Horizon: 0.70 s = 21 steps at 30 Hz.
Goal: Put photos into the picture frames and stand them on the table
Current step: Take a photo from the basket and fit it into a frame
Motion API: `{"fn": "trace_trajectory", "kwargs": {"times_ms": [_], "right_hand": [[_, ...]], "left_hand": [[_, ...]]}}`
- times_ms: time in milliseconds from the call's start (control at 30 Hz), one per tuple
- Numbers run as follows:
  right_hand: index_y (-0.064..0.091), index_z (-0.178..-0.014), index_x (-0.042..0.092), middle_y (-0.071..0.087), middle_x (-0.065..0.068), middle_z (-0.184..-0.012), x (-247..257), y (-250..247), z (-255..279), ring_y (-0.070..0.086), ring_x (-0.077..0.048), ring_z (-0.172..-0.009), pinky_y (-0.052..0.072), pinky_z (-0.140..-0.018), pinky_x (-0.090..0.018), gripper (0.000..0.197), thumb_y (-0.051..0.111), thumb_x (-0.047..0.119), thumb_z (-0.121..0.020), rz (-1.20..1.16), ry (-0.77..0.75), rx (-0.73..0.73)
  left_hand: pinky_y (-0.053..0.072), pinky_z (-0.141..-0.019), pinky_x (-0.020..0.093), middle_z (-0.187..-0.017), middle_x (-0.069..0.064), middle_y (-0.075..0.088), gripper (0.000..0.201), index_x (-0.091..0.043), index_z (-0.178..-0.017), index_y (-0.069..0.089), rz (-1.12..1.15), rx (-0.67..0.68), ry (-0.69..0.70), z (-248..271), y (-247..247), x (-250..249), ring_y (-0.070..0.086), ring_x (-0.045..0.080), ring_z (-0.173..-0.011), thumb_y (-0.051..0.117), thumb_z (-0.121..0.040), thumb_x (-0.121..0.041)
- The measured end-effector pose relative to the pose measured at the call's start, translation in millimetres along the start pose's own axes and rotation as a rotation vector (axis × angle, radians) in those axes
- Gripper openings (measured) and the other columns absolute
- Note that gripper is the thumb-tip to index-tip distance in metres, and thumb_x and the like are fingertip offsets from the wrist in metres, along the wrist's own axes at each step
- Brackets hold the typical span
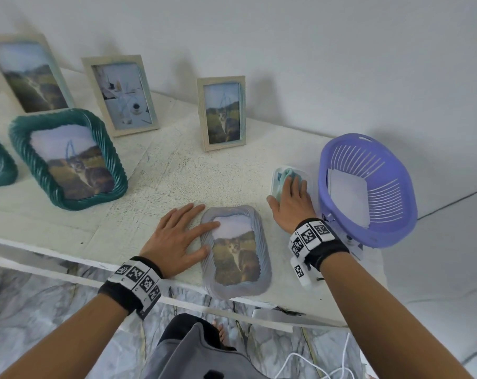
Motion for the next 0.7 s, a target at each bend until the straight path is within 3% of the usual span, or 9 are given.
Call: {"fn": "trace_trajectory", "kwargs": {"times_ms": [167, 233, 300, 367, 433, 467, 567, 633, 700], "right_hand": [[-0.006, -0.151, -0.002, -0.006, -0.022, -0.159, -0.6, 2.8, 6.3, -0.005, -0.034, -0.148, 0.007, -0.12, -0.046, 0.074, 0.024, 0.045, -0.102, -0.015, -0.017, 0.001], [0.002, -0.151, -0.003, -0.002, -0.024, -0.159, 6.4, -2.5, 18.3, -0.002, -0.036, -0.148, 0.008, -0.121, -0.045, 0.069, 0.025, 0.041, -0.103, -0.021, -0.081, -0.109], [0.018, -0.15, 0.0, 0.016, -0.025, -0.155, 15.9, -5.0, 39.5, 0.015, -0.038, -0.144, 0.022, -0.118, -0.044, 0.06, 0.029, 0.035, -0.102, -0.046, -0.153, -0.23], [0.035, -0.14, 0.004, 0.047, -0.019, -0.132, 24.9, -2.5, 66.4, 0.041, -0.034, -0.124, 0.044, -0.097, -0.039, 0.048, 0.034, 0.032, -0.101, -0.111, -0.152, -0.27], [0.044, -0.122, 0.008, 0.054, -0.01, -0.102, 32.4, 5.1, 90.8, 0.052, -0.029, -0.102, 0.044, -0.073, -0.032, 0.033, 0.036, 0.031, -0.1, -0.183, -0.107, -0.178], [0.045, -0.117, 0.009, 0.053, -0.007, -0.096, 35.2, 11.1, 100.7, 0.053, -0.028, -0.098, 0.041, -0.069, -0.031, 0.029, 0.037, 0.031, -0.099, -0.207, -0.092, -0.137], [0.04, -0.136, 0.012, 0.055, -0.007, -0.108, 40.1, 25.4, 120.7, 0.05, -0.026, -0.101, 0.045, -0.079, -0.034, 0.042, 0.041, 0.03, -0.097, -0.315, -0.089, -0.083], [0.037, -0.143, 0.014, 0.054, -0.006, -0.118, 41.9, 28.0, 124.6, 0.05, -0.025, -0.107, 0.044, -0.089, -0.034, 0.049, 0.045, 0.028, -0.097, -0.494, -0.062, -0.076], [0.047, -0.136, 0.014, 0.057, -0.003, -0.115, 40.6, 26.4, 123.3, 0.054, -0.019, -0.101, 0.044, -0.091, -0.031, 0.04, 0.047, 0.025, -0.097, -0.781, 0.061, -0.076]], "left_hand": [[-0.001, -0.121, 0.039, -0.163, -0.005, 0.017, 0.059, -0.052, -0.148, 0.026, 0.0, 0.004, 0.005, 0.7, -1.4, -0.8, 0.006, 0.017, -0.151, 0.026, -0.091, -0.068], [-0.001, -0.122, 0.039, -0.163, -0.005, 0.016, 0.06, -0.051, -0.149, 0.024, 0.026, 0.002, 0.012, 1.4, -2.4, -1.6, 0.006, 0.016, -0.151, 0.026, -0.092, -0.067], [0.004, -0.122, 0.042, -0.163, -0.004, 0.017, 0.062, -0.05, -0.15, 0.022, 0.087, -0.009, -0.007, 3.4, -3.0, -4.8, 0.009, 0.016, -0.151, 0.03, -0.091, -0.065], [0.017, -0.12, 0.045, -0.16, -0.001, 0.025, 0.065, -0.044, -0.15, 0.025, 0.172, -0.053, -0.081, 7.6, -5.2, -13.1, 0.02, 0.018, -0.148, 0.037, -0.088, -0.06], [0.036, -0.108, 0.044, -0.148, 0.002, 0.043, 0.063, -0.031, -0.144, 0.043, 0.205, -0.124, -0.18, 13.3, -9.3, -27.9, 0.04, 0.022, -0.134, 0.042, -0.086, -0.055], [0.044, -0.098, 0.043, -0.138, 0.003, 0.052, 0.06, -0.024, -0.137, 0.053, 0.203, -0.169, -0.222, 16.1, -10.8, -36.4, 0.051, 0.024, -0.123, 0.043, -0.085, -0.053], [0.05, -0.078, 0.035, -0.116, 0.002, 0.063, 0.053, -0.014, -0.126, 0.06, 0.264, -0.235, -0.348, 22.6, -12.2, -60.0, 0.061, 0.022, -0.1, 0.044, -0.088, -0.048], [0.049, -0.083, 0.033, -0.127, 0.002, 0.06, 0.053, -0.016, -0.135, 0.053, 0.348, -0.181, -0.435, 22.3, -13.6, -74.1, 0.057, 0.021, -0.108, 0.054, -0.092, -0.046], [0.043, -0.089, 0.034, -0.137, 0.002, 0.054, 0.06, -0.017, -0.141, 0.045, 0.389, -0.142, -0.496, 19.8, -19.0, -87.2, 0.05, 0.024, -0.118, 0.059, -0.091, -0.047]]}}
Point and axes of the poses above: each hand's wrist, its own z-axis away from the middle knuckle, its own y-axis out of the palm, x = y × z, the point moved 1 cm from there along -z, towards the middle knuckle
